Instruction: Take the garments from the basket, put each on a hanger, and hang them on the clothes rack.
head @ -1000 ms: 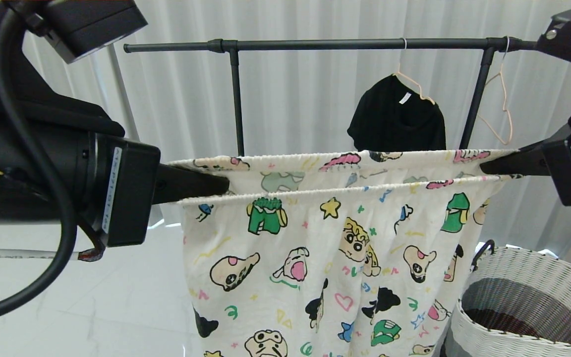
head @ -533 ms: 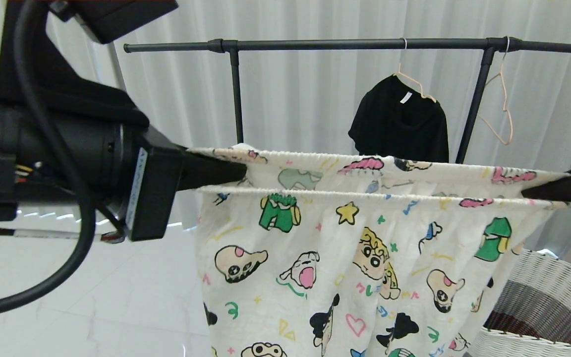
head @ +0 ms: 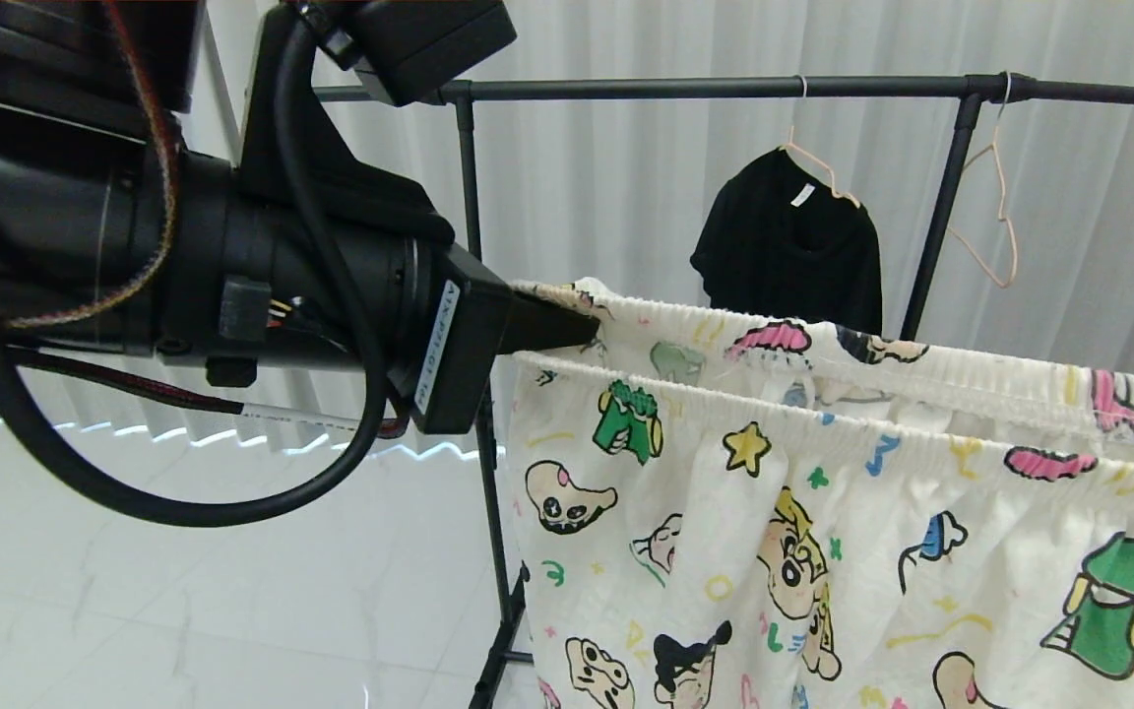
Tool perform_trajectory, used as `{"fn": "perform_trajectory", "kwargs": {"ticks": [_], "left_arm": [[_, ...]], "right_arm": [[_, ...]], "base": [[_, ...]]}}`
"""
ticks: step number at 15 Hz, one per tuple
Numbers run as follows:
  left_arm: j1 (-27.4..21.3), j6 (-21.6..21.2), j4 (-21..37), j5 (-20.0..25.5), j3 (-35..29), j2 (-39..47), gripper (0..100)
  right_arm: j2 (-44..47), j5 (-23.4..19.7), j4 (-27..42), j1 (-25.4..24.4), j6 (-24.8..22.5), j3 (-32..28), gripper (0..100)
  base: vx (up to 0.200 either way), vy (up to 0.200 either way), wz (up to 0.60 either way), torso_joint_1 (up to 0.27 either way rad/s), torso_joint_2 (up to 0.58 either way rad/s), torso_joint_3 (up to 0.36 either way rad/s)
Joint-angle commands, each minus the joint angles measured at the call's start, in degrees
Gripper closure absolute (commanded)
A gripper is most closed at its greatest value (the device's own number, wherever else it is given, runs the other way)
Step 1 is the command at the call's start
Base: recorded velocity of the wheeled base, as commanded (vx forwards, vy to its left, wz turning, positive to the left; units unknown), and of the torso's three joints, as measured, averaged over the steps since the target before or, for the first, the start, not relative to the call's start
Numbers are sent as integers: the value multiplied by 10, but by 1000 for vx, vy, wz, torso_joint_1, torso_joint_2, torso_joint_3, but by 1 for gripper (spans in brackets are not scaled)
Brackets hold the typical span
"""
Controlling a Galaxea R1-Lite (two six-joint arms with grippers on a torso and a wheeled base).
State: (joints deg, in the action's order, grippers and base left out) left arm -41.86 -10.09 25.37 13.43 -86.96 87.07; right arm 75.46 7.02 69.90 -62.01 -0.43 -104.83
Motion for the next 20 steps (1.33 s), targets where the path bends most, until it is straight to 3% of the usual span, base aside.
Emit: {"fn": "perform_trajectory", "kwargs": {"ticks": [1, 3, 5, 8, 11, 12, 13, 14, 15, 20], "left_arm": [[5, 3, 0, -1, 1, 4, 100], [6, 8, 0, -4, 4, -4, 100], [1, 79, 15, -5, 4, -32, 100], [-9, 142, 95, -6, 5, -92, 100], [-77, 219, 125, -8, 25, -141, 100], [-94, 225, 124, -13, 43, -151, 100], [-139, 225, 124, -44, 86, -175, 100], [-154, 226, 124, -73, 103, -183, 100], [-155, 226, 124, -90, 112, -189, 100], [-166, 227, 122, -96, 114, -192, 100]], "right_arm": [[1, -1, 0, -2, 0, 1, 100], [3, 3, -6, 5, 0, 1, 100], [14, 2, -32, 67, -1, 2, 100], [55, -2, -153, 130, -6, 1, 100], [100, -17, -216, 132, -9, -6, 100], [107, -21, -223, 132, -10, -8, 100], [123, -25, -236, 132, -23, -13, 100], [128, -25, -242, 132, -33, -18, 100], [130, -25, -242, 132, -36, -20, 100], [126, -25, -242, 131, -36, -19, 100]], "base": [[0, 0, 0, 0, 0, 0], [0, 0, 0, 0, 0, 0], [0, 0, 0, 0, 0, 0], [0, 0, 0, 0, 0, 0], [0, 0, 0, 0, 0, 0], [0, 0, 0, 0, 0, 0], [0, 0, 0, 0, 0, 0], [0, 0, 0, 0, 0, 0], [0, 0, 0, 0, 0, 0], [0, 0, 0, 0, 0, 0]]}}
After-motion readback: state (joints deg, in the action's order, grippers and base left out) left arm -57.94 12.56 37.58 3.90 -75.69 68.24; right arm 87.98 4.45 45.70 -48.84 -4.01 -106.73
